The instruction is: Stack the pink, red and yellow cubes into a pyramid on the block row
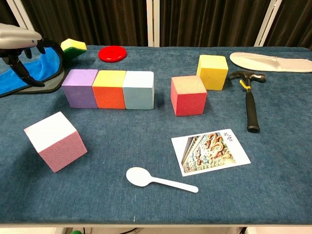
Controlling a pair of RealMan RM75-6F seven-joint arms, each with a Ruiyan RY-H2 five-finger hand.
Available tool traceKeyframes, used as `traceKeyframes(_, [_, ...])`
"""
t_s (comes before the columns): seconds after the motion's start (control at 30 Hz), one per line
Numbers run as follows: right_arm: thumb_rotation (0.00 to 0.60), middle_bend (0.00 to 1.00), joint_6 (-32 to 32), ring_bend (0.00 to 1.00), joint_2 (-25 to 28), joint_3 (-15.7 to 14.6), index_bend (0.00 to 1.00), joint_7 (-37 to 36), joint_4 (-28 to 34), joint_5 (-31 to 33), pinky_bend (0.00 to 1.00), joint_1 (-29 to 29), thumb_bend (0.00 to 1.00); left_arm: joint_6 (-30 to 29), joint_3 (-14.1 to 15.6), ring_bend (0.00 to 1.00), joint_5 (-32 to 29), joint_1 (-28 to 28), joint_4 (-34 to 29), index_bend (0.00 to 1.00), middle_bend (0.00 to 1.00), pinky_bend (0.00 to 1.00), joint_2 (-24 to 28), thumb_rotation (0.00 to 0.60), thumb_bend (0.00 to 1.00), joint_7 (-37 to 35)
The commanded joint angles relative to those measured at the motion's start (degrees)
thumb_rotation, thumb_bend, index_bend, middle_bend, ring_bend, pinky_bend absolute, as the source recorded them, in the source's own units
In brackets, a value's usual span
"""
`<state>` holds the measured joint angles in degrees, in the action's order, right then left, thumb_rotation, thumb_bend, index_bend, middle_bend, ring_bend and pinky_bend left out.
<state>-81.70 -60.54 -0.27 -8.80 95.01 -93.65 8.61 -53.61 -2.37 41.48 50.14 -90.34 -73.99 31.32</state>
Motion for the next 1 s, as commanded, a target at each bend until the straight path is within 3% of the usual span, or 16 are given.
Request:
traceKeyframes(0.03, [0.600, 0.07, 0.1, 0.00, 0.1, 0.0, 0.00, 0.2, 0.2, 0.0, 0.04, 0.1, 0.06, 0.2, -1.0, 0.12, 2.0, -0.4, 5.9, 0.12, 0.06, 0.26, -4.0, 0.531, 0.18, -2.5])
traceKeyframes(0.37, [0.600, 0.07, 0.8, 0.00, 0.1, 0.2, 0.00, 0.7, 0.6, 0.8, 0.04, 0.3, 0.06, 6.0, -2.8, 0.12, 5.1, 0.5, 14.7, 0.12, 0.06, 0.25, -9.6, 0.546, 0.18, -7.1])
traceKeyframes(1.0, [0.600, 0.07, 1.0, 0.00, 0.2, 0.1, 0.00, 0.6, 0.4, 1.5, 0.04, 0.1, 0.06, 8.3, -4.2, 0.12, 4.6, 1.5, 15.9, 0.12, 0.06, 0.25, -11.0, 0.537, 0.18, -6.5])
